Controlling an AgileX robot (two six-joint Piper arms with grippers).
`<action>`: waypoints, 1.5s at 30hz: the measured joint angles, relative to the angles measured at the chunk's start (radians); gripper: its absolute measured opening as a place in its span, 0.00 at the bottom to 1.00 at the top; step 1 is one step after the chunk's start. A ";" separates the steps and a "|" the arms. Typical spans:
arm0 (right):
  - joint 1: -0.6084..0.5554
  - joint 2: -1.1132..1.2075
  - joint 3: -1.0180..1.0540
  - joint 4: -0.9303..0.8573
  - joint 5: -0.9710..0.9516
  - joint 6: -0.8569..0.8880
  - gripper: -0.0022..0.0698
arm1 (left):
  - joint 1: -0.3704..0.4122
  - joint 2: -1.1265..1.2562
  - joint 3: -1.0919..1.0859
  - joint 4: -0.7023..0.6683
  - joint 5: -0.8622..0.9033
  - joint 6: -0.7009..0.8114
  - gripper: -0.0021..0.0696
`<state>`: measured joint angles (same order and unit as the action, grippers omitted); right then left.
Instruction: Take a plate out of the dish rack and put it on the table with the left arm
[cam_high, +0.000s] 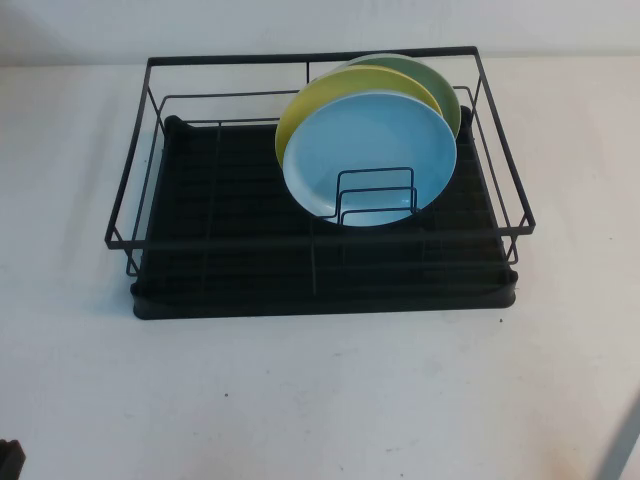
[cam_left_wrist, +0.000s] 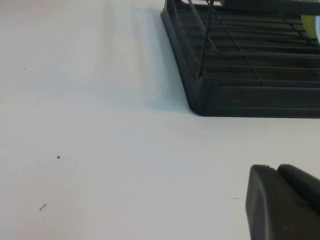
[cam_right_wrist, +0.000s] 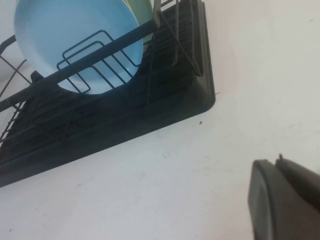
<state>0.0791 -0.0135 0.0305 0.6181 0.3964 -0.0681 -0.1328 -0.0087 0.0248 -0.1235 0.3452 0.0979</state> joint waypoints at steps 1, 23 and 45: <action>0.000 0.000 0.000 0.000 0.000 0.000 0.00 | 0.000 0.000 0.000 0.000 0.000 0.000 0.03; 0.000 0.000 0.000 0.000 0.000 0.000 0.00 | 0.000 0.000 0.000 0.000 0.000 0.008 0.02; 0.000 0.000 0.000 0.000 -0.048 0.000 0.00 | 0.000 0.000 0.000 -0.430 -0.072 -0.199 0.03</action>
<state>0.0791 -0.0135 0.0305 0.6181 0.3486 -0.0681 -0.1328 -0.0087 0.0248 -0.5535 0.2732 -0.1008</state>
